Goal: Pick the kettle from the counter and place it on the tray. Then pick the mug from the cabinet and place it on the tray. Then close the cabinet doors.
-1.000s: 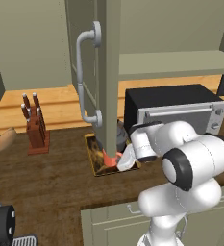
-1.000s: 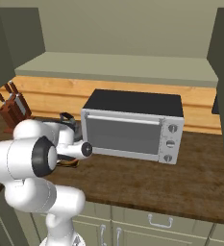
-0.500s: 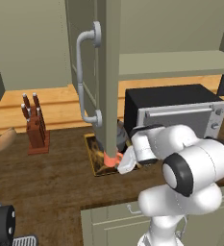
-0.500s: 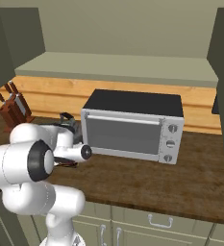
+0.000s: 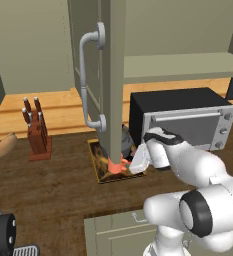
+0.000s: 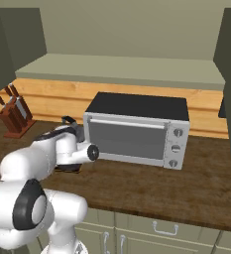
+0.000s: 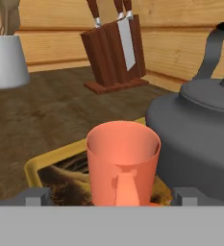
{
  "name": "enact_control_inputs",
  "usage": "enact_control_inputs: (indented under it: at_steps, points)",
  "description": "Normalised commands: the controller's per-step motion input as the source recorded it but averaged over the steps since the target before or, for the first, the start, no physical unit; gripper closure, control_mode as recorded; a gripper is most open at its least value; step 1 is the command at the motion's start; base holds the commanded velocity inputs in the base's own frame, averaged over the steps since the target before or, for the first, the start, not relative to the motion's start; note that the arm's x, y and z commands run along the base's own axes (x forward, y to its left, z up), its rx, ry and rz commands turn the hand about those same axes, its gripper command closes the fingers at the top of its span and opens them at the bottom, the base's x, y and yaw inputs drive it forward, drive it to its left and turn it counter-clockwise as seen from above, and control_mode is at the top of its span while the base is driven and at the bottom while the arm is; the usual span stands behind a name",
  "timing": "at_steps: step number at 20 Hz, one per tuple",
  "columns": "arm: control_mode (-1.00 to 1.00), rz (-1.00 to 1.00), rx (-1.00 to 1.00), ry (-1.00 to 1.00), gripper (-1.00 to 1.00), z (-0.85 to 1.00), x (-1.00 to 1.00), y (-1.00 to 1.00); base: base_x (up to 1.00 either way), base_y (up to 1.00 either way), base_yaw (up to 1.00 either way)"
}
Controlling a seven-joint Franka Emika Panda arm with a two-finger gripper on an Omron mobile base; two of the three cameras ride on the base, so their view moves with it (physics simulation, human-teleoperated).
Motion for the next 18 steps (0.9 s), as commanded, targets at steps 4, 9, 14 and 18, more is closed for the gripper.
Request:
enact_control_inputs:
  at_steps: [4, 9, 14, 18]
  points:
    - [-1.00, -0.09, 0.00, 0.11, -1.00, 1.00, -0.51, -0.11, 0.00, 0.00, 0.00]
    - [-1.00, -0.20, -0.03, 0.21, -1.00, 0.54, -0.74, -0.18, 0.00, 0.00, 0.00]
    - [-1.00, -0.06, -0.02, 0.03, -1.00, 0.00, -0.06, -0.01, 0.00, 0.00, 0.00]
    - [-1.00, 0.00, 0.00, 0.00, -1.00, 0.00, -0.11, -0.01, 0.00, 0.00, 0.00]
